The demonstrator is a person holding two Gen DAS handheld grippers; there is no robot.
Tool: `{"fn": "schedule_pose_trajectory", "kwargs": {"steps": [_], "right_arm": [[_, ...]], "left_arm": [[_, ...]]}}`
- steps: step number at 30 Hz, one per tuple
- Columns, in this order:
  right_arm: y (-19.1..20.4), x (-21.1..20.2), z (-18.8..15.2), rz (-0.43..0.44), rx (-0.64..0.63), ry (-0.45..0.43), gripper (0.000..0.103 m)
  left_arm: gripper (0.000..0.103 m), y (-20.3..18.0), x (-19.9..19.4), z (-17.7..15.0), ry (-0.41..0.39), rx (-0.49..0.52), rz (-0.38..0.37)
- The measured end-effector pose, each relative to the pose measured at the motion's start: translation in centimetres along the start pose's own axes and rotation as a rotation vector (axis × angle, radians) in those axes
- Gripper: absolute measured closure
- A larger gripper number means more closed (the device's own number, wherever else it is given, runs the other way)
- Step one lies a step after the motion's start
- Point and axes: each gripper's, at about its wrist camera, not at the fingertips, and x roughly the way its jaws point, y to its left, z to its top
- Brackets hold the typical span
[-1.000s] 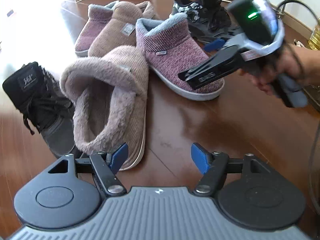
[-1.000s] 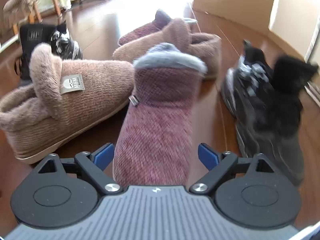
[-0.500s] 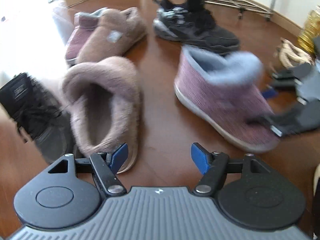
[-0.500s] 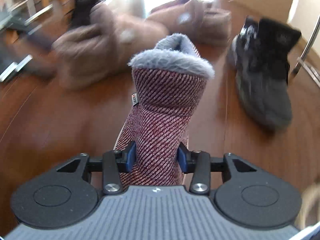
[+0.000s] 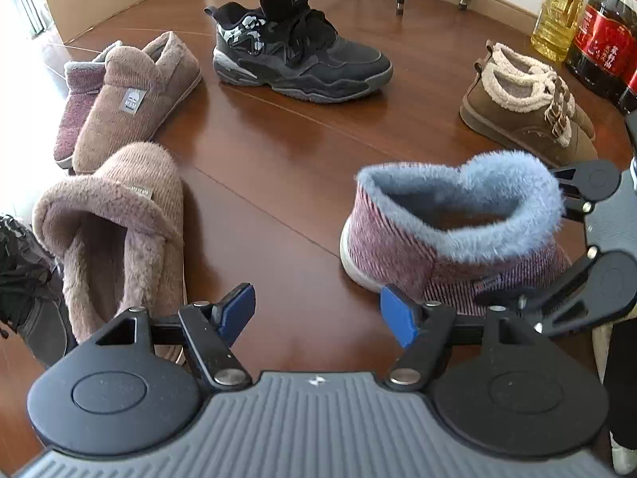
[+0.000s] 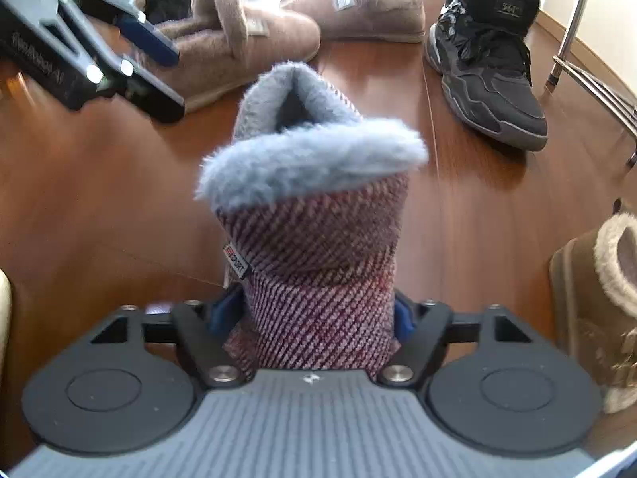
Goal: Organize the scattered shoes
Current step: 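Carry the pink slipper near the brown shoes and release it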
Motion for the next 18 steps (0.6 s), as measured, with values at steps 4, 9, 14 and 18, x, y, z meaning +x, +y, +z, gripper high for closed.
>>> {"fn": "schedule_pose_trajectory", "kwargs": {"steps": [4,9,14,18], "right_arm": [[-1.8,-0.8,-0.7,-0.062,0.098,0.017,0.045],[-2.4,-2.2,-2.4,-0.053,0.121,0.056,0.045],[-1.7,-2.6,-3.4,-0.026,0.081,0.066,0.037],[-2.1,-2.7,-2.2,0.002,0.055,0.071,0.022]], "left_arm": [[0.031,-0.3,-0.2,-0.1,0.000,0.031,-0.017],[0.031,-1.4,0.2,0.2,-0.002,0.085,-0.065],[0.031,-2.2,0.8,0.5,-0.010,0.126,-0.086],[0.031,-2.1,0.7,0.4,-0.023,0.141,-0.035]]}}
